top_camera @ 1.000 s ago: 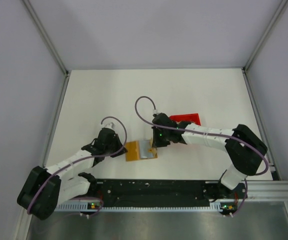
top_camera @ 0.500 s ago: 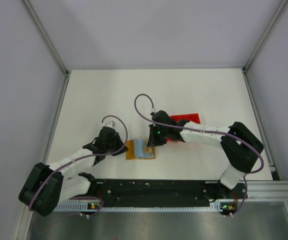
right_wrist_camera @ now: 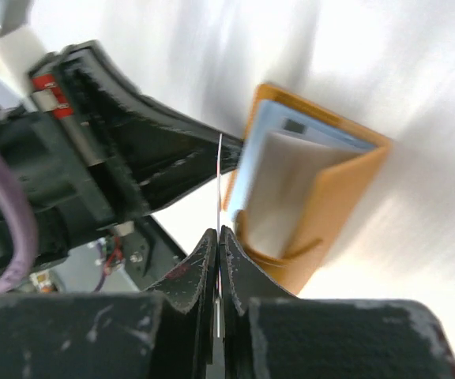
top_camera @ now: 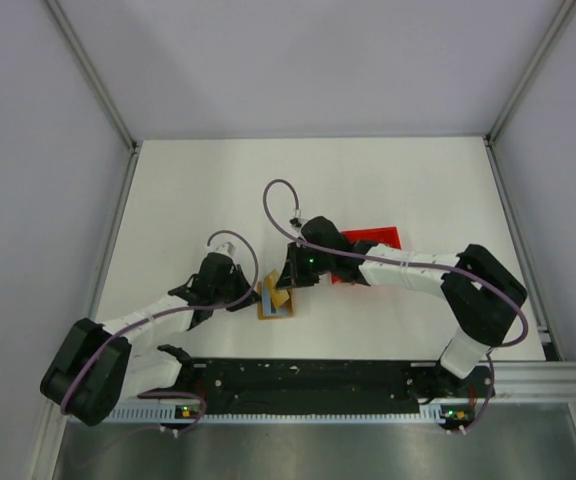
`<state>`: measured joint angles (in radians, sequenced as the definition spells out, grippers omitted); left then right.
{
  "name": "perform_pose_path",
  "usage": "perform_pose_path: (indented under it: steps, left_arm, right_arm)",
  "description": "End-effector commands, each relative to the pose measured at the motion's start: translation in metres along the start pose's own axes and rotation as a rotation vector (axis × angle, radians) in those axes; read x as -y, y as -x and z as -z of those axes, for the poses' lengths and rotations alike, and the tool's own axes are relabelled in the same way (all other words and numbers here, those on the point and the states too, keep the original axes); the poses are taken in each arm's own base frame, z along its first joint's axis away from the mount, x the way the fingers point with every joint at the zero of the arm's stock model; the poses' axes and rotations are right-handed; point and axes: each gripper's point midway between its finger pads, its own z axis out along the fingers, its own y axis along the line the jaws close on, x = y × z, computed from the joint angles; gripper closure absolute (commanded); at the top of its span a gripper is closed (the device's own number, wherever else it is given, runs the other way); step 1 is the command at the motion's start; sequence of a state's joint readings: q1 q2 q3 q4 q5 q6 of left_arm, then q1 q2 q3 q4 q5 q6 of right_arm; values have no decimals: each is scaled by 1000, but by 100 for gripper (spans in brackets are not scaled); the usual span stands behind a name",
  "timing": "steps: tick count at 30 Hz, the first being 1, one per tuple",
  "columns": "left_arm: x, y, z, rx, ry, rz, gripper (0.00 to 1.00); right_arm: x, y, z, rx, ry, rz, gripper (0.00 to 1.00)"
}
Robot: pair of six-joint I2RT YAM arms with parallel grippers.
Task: Put the credit cards into the card holder
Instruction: Insert the credit card into the card holder.
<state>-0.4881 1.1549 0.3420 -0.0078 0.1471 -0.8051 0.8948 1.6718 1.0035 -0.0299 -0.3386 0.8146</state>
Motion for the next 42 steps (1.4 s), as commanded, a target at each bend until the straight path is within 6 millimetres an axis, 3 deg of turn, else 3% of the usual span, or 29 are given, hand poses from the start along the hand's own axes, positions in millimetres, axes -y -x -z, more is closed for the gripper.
perform_pose_path:
  steps: [1, 9, 17, 23, 29, 33, 37, 42]
  left_arm:
    - [-2, -3, 1, -14, 14, -8, 100]
    - [3, 0, 4, -6, -3, -16, 100]
    - [37, 14, 20, 29, -127, -61, 100]
    - [54, 17, 27, 12, -190, -79, 100]
    - [82, 24, 40, 11, -281, -88, 100]
    - [72, 23, 39, 15, -228, -77, 100]
    - [75, 25, 43, 34, -248, -63, 100]
    - [73, 25, 42, 38, -232, -51, 100]
  right_arm:
    - [14, 17, 16, 91, -128, 48, 100]
    - [44, 15, 30, 107, -279, 78, 100]
    - [70, 17, 44, 125, -440, 85, 100]
    - [56, 19, 43, 126, -374, 90, 100]
    - [61, 12, 36, 104, -372, 61, 100]
    - [39, 22, 46, 164, -291, 64, 100]
    - [8, 36, 61, 249, -205, 68, 100]
    - [2, 29, 53, 224, -183, 36, 100]
